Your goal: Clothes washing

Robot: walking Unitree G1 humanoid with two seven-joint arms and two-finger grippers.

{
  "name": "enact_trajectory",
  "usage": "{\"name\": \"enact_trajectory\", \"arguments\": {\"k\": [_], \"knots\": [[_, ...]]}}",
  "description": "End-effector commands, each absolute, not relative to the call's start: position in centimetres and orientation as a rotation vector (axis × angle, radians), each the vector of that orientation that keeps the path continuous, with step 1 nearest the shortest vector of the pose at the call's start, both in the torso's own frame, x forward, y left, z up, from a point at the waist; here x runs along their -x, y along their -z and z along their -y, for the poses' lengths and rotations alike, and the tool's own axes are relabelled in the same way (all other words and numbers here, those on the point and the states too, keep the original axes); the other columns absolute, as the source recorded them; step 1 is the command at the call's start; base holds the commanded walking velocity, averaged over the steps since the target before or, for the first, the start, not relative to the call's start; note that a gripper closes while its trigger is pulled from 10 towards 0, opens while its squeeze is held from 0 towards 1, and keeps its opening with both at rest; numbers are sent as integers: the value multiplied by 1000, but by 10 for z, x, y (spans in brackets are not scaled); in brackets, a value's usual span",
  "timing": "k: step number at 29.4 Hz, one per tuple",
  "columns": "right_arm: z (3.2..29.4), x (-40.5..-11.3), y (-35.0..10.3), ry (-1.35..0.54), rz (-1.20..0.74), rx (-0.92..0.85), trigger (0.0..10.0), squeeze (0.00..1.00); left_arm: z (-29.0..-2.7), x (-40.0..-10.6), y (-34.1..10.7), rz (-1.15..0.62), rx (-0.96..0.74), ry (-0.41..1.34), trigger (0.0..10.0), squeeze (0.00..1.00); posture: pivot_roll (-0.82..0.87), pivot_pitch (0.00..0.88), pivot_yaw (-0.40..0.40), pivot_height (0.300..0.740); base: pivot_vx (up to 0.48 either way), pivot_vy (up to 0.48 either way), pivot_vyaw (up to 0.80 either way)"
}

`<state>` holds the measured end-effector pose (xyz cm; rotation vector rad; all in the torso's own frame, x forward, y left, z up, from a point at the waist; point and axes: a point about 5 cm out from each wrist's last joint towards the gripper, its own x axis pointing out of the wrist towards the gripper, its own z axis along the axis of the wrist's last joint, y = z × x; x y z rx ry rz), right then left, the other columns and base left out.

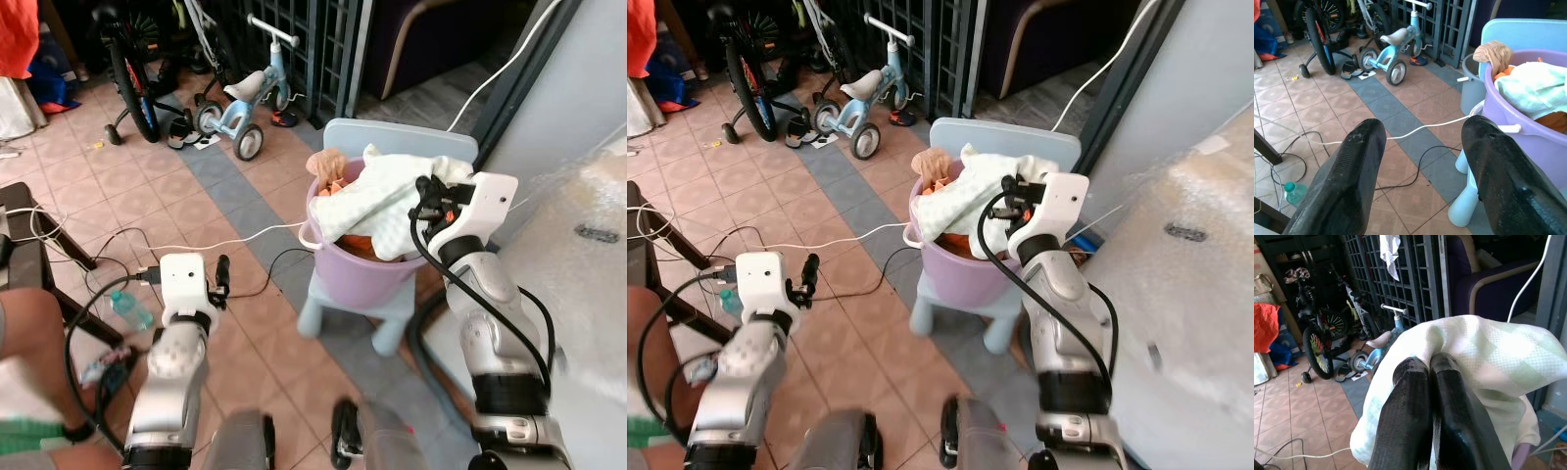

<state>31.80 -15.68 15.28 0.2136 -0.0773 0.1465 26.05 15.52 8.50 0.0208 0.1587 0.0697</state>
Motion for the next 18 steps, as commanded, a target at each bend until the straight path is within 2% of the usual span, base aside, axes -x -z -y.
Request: {"name": "enact_trajectory", "arguments": {"k": [1,8,18], "knots": [[158,-319,-167,-142,141,-173,10000,0,-153,-260,-87,-146,-3,-51,10000,0,57,111,-19,740,0,0,-800],[164,-319,-173,-89,187,-92,10000,0,-152,-263,-95,-90,6,-18,10000,0,46,114,-14,740,0,0,-800],[169,-325,-181,-55,227,-46,10000,0,-148,-264,-93,-88,28,8,10000,0,39,112,-10,740,300,0,-800]]}}
